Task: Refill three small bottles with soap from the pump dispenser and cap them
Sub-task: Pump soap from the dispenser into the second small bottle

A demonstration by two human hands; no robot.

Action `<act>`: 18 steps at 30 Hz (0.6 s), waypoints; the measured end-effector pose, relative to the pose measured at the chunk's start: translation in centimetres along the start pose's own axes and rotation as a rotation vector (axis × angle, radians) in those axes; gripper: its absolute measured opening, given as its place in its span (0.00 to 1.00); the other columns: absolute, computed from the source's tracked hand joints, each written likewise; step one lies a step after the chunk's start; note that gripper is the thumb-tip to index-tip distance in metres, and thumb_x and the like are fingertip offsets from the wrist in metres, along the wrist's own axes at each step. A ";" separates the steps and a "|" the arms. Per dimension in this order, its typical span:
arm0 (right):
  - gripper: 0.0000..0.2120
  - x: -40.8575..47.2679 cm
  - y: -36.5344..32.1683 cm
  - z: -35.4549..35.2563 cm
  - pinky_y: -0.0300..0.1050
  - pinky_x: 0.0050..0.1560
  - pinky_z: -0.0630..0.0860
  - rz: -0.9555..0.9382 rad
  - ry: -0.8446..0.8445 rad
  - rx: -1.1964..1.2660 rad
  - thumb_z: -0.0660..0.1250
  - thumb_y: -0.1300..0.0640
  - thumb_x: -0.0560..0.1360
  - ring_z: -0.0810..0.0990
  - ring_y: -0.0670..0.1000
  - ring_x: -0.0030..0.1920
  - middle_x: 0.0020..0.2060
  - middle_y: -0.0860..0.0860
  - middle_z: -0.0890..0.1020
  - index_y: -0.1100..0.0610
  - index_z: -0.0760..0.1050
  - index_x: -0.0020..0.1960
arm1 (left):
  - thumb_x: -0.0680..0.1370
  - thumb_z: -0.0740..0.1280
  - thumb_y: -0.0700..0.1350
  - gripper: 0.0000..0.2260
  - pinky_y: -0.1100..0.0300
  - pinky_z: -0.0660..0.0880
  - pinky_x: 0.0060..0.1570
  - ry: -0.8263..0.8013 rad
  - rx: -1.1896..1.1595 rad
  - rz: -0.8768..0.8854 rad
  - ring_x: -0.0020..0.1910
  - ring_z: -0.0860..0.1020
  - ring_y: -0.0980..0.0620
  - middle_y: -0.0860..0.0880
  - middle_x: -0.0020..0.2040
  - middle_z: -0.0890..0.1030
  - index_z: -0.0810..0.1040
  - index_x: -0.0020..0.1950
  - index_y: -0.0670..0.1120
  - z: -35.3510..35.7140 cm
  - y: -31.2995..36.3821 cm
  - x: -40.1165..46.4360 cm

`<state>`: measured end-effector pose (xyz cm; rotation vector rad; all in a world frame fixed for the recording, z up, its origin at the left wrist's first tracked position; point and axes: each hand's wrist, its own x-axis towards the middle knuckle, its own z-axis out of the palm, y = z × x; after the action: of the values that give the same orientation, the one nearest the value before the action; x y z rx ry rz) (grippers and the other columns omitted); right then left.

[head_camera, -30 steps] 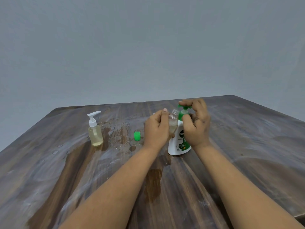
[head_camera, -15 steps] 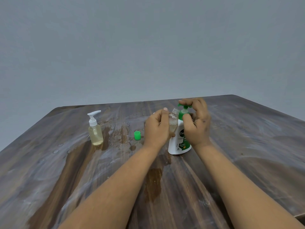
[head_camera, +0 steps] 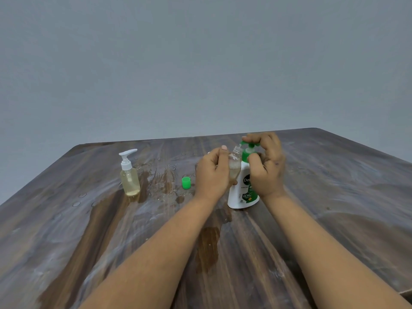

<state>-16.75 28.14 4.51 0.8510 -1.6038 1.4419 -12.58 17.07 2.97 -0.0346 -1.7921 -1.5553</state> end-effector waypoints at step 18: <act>0.14 0.0 0.0 0.1 0.40 0.41 0.74 0.035 0.007 -0.003 0.57 0.65 0.66 0.75 0.40 0.44 0.42 0.47 0.75 0.61 0.80 0.44 | 0.84 0.57 0.48 0.22 0.57 0.71 0.20 0.015 0.010 0.028 0.21 0.73 0.48 0.32 0.28 0.72 0.72 0.39 0.33 0.0 0.2 -0.2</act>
<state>-16.78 28.08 4.50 0.8193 -1.6228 1.4649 -12.32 17.28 3.04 -0.0428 -1.7804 -1.5229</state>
